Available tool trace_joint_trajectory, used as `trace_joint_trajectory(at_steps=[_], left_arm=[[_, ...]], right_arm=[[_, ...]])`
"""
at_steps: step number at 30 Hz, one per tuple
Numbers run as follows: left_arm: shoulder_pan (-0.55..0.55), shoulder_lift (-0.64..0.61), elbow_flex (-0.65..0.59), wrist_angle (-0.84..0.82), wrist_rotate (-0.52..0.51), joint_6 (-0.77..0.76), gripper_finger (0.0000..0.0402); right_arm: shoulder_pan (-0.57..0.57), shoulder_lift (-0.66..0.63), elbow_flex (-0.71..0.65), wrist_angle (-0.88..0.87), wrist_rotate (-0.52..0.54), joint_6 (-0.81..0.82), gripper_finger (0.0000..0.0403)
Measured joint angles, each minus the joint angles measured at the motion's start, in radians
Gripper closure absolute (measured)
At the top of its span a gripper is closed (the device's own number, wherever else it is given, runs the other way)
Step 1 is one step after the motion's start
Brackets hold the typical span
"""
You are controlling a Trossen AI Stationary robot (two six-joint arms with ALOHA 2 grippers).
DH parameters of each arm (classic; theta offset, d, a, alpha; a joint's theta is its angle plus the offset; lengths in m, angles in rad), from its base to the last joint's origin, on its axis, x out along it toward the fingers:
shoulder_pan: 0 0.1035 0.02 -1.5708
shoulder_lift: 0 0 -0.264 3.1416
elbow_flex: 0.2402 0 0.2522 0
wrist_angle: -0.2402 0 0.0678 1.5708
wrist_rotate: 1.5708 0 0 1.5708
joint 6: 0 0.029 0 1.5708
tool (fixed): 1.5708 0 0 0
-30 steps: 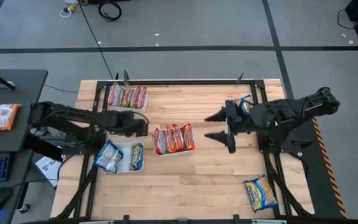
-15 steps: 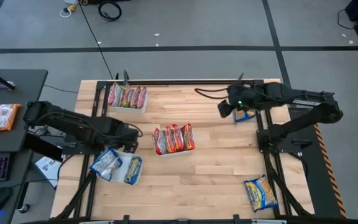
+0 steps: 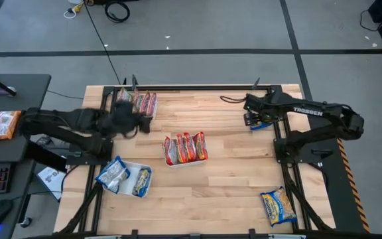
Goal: Sort Maruchan noodles
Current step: Put the blue noodle pack into the bottom white bin
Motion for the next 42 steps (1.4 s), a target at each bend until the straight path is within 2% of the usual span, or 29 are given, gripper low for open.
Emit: trace_joint_trajectory(at_steps=[1, 6, 11, 13, 15, 16, 18, 19, 21, 24, 26, 30, 36, 39, 42], left_arm=[[0.052, 0.016, 0.017, 0.065, 0.014, 0.059, 0.0143], [0.272, 0.136, 0.050, 0.373, 0.219, 0.320, 0.0143], [0.415, 0.272, 0.129, 0.553, 0.249, 0.416, 0.0143], [0.443, 0.332, 0.195, 0.608, 0.246, 0.468, 0.0143], [0.460, 0.391, 0.281, 0.633, 0.224, 0.558, 0.0143], [0.465, 0.423, 0.329, 0.637, 0.207, 0.608, 0.0143], [0.475, 0.491, 0.420, 0.616, 0.195, 0.692, 0.0143], [0.482, 0.522, 0.466, 0.602, 0.200, 0.722, 0.0143], [0.500, 0.580, 0.560, 0.542, 0.216, 0.750, 0.0143], [0.540, 0.649, 0.690, 0.421, 0.247, 0.743, 0.0143], [0.566, 0.686, 0.743, 0.366, 0.251, 0.743, 0.0143], [0.612, 0.710, 0.764, 0.340, 0.257, 0.748, 0.0143], [0.642, 0.712, 0.755, 0.250, 0.269, 0.765, 0.0143], [0.635, 0.710, 0.755, 0.170, 0.303, 0.843, 0.0143], [0.615, 0.711, 0.755, 0.022, 0.417, 1.022, 0.0143]], right_arm=[[-0.009, 0.000, -0.025, 0.004, 0.007, 0.002, 0.0124], [-0.084, 0.000, -0.164, 0.156, 0.009, -0.029, 0.0126], [-0.135, 0.001, -0.249, 0.411, 0.006, -0.093, 0.0140], [-0.134, 0.004, -0.259, 0.458, -0.019, -0.116, 0.0155], [-0.133, 0.010, -0.260, 0.532, -0.104, -0.167, 0.0169], [-0.133, 0.011, -0.259, 0.582, -0.180, -0.198, 0.0175], [-0.126, 0.010, -0.249, 0.669, -0.354, -0.232, 0.0183], [-0.121, 0.009, -0.238, 0.692, -0.409, -0.235, 0.0185], [-0.113, 0.000, -0.201, 0.707, -0.436, -0.242, 0.0185], [-0.118, -0.014, -0.142, 0.677, -0.339, -0.256, 0.0178], [-0.140, -0.017, -0.119, 0.621, -0.286, -0.191, 0.0169], [-0.160, -0.025, -0.160, 0.512, -0.281, -0.035, 0.0138], [-0.004, -0.115, -0.299, 0.647, -0.262, 0.314, 0.0118], [0.035, -0.160, -0.359, 0.675, -0.169, 0.451, 0.0120], [0.004, -0.196, -0.416, 0.725, -0.113, 0.436, 0.0123]])
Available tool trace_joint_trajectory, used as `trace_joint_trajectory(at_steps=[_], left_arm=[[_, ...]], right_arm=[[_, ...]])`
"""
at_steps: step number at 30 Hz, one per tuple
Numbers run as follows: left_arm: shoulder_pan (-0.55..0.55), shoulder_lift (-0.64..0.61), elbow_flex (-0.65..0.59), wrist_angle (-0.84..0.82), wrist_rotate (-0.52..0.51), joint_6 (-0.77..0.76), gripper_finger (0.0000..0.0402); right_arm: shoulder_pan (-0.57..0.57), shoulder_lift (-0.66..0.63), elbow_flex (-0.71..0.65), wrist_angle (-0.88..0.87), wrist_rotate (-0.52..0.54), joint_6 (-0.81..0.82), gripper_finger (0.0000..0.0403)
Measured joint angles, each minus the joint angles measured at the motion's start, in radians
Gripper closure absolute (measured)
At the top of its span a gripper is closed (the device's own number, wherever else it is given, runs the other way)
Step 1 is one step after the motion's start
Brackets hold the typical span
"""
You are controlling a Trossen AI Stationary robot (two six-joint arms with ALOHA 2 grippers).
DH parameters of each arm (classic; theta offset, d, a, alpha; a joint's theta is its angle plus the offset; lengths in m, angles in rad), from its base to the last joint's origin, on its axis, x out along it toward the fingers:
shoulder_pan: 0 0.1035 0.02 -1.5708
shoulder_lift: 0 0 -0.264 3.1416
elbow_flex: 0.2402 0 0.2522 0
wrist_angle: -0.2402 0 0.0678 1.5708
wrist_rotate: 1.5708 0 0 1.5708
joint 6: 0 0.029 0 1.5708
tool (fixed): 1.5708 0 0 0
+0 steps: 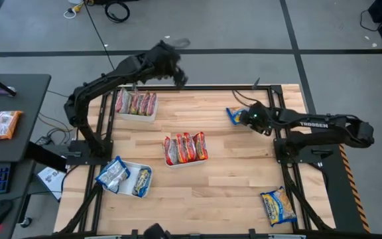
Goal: Sort Maruchan noodles
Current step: Put the blue noodle pack into the bottom white bin
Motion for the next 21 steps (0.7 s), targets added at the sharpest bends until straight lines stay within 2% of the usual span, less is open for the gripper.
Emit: trace_joint_trajectory(at_steps=[3, 6, 10, 13, 17, 21], left_arm=[[-0.027, 0.018, 0.000, -0.150, 0.030, 0.177, 0.0143], [-0.030, 0.049, -0.002, -0.262, 0.070, 0.266, 0.0143], [-0.019, 0.071, -0.002, -0.334, 0.166, 0.264, 0.0143], [-0.027, 0.070, -0.046, -0.313, 0.207, 0.248, 0.0143], [-0.044, 0.068, -0.126, -0.296, 0.233, 0.235, 0.0143], [-0.086, 0.068, -0.237, -0.247, 0.265, 0.191, 0.0143]], right_arm=[[-0.071, -0.033, -0.058, 0.115, -0.065, -0.081, 0.0124], [-0.154, -0.046, -0.110, 0.274, -0.162, -0.183, 0.0124], [-0.273, -0.019, -0.164, 0.427, -0.162, -0.258, 0.0128], [-0.339, 0.032, -0.180, 0.447, -0.129, -0.274, 0.0144], [-0.364, 0.105, -0.181, 0.493, -0.066, -0.358, 0.0201], [-0.359, 0.161, -0.179, 0.613, -0.058, -0.438, 0.0297]])
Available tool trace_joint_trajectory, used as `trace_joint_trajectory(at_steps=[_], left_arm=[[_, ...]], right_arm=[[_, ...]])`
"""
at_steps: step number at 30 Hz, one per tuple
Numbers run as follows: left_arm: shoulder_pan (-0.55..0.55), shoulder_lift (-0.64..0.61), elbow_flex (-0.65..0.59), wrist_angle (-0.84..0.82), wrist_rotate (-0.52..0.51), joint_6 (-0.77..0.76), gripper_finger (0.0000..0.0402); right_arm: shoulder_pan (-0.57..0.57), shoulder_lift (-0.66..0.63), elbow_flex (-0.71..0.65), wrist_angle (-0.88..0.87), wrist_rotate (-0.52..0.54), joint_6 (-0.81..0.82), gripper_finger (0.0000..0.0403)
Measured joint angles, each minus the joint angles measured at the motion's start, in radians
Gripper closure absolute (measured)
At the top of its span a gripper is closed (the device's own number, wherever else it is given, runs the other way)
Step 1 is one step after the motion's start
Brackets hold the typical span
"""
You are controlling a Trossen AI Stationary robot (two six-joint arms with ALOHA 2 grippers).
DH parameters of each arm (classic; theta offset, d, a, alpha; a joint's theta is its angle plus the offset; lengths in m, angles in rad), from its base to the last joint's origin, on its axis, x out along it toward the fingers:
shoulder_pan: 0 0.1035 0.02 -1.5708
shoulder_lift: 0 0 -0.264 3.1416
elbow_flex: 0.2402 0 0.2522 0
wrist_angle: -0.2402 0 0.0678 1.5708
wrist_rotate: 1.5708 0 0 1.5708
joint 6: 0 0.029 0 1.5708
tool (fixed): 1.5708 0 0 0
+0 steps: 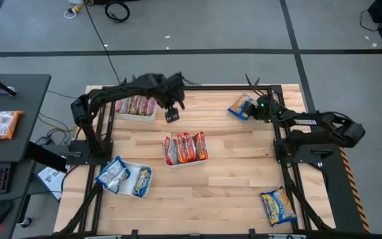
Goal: Sort Maruchan noodles
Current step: Put the blue noodle pack into the bottom white bin
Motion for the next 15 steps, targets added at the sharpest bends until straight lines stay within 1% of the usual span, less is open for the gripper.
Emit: trace_joint_trajectory(at_steps=[2, 3, 4, 6, 7, 11, 12, 15], left_arm=[[-0.038, 0.000, -0.049, 0.020, 0.023, -0.032, 0.0143], [-0.058, 0.000, -0.069, 0.028, 0.029, -0.051, 0.0143], [-0.083, 0.000, -0.086, 0.031, 0.028, -0.070, 0.0143], [-0.130, -0.010, -0.108, 0.041, 0.005, -0.113, 0.0143], [-0.150, -0.020, -0.110, 0.035, -0.022, -0.134, 0.0143], [-0.209, -0.121, -0.109, -0.051, -0.193, -0.182, 0.0143], [-0.216, -0.149, -0.109, -0.082, -0.218, -0.195, 0.0143], [-0.222, -0.240, -0.109, -0.167, -0.230, -0.240, 0.0143]], right_arm=[[0.013, 0.004, 0.023, 0.006, 0.001, -0.051, 0.0356], [0.026, 0.000, 0.045, -0.001, 0.002, -0.093, 0.0378], [0.044, -0.009, 0.075, -0.020, 0.005, -0.137, 0.0387], [0.093, -0.031, 0.165, -0.105, 0.027, -0.204, 0.0388], [0.120, -0.039, 0.218, -0.166, 0.042, -0.242, 0.0389], [0.239, -0.037, 0.449, -0.388, 0.075, -0.401, 0.0395], [0.267, -0.029, 0.501, -0.426, 0.075, -0.421, 0.0395], [0.349, -0.004, 0.627, -0.495, 0.076, -0.427, 0.0395]])
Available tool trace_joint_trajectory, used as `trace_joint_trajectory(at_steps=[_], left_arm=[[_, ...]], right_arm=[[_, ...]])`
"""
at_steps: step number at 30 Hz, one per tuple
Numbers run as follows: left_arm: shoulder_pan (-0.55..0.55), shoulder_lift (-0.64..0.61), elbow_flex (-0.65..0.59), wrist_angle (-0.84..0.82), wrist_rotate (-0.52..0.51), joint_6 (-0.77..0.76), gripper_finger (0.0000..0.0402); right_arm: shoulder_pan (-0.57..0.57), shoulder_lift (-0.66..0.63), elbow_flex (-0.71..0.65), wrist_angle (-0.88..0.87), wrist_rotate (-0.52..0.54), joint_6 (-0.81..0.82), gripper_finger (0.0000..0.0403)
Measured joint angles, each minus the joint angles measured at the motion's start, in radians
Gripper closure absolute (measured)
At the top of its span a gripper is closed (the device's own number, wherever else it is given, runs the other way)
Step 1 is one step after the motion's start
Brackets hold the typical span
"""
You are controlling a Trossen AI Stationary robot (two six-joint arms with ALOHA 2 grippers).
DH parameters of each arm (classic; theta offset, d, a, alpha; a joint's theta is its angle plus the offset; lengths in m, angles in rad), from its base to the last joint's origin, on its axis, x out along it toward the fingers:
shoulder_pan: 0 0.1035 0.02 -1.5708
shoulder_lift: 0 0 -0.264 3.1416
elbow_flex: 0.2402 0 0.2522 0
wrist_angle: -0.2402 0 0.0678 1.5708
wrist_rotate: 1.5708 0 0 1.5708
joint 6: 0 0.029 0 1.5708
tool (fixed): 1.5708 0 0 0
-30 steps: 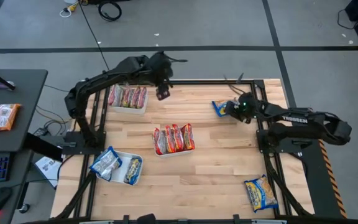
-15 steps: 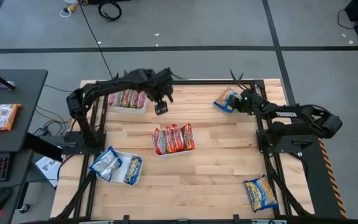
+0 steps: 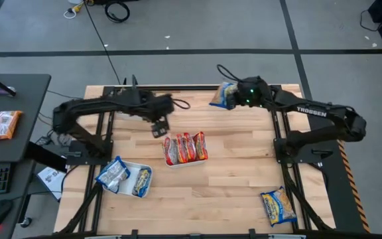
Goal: Sort Maruchan noodles
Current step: Put the blue noodle pack into the bottom white bin
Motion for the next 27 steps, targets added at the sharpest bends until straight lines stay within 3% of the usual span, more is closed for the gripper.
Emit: trace_joint_trajectory(at_steps=[5, 10, 13, 15, 18, 21, 23, 27], left_arm=[[-0.023, -0.148, 0.000, -0.126, 0.013, -0.053, 0.0143], [-0.107, -0.300, -0.061, -0.060, -0.038, -0.101, 0.0143], [-0.208, -0.398, -0.151, 0.078, -0.141, -0.112, 0.0143], [-0.306, -0.465, -0.230, 0.194, -0.277, -0.056, 0.0143], [-0.462, -0.529, -0.361, 0.404, -0.531, 0.120, 0.0143], [-0.566, -0.535, -0.467, 0.666, -0.711, 0.415, 0.0143], [-0.600, -0.524, -0.528, 0.860, -0.767, 0.638, 0.0143], [-0.600, -0.459, -0.601, 1.184, -0.768, 0.969, 0.0143]], right_arm=[[0.166, 0.065, 0.139, 0.001, 0.088, 0.097, 0.0395], [0.375, 0.190, 0.265, 0.016, 0.201, 0.234, 0.0395], [0.468, 0.290, 0.346, 0.017, 0.311, 0.421, 0.0395], [0.501, 0.351, 0.392, 0.034, 0.386, 0.616, 0.0395], [0.526, 0.433, 0.446, 0.144, 0.448, 0.834, 0.0390], [0.542, 0.508, 0.492, 0.299, 0.419, 0.930, 0.0388], [0.550, 0.553, 0.531, 0.349, 0.404, 0.983, 0.0390], [0.561, 0.635, 0.610, 0.334, 0.406, 1.068, 0.0391]])
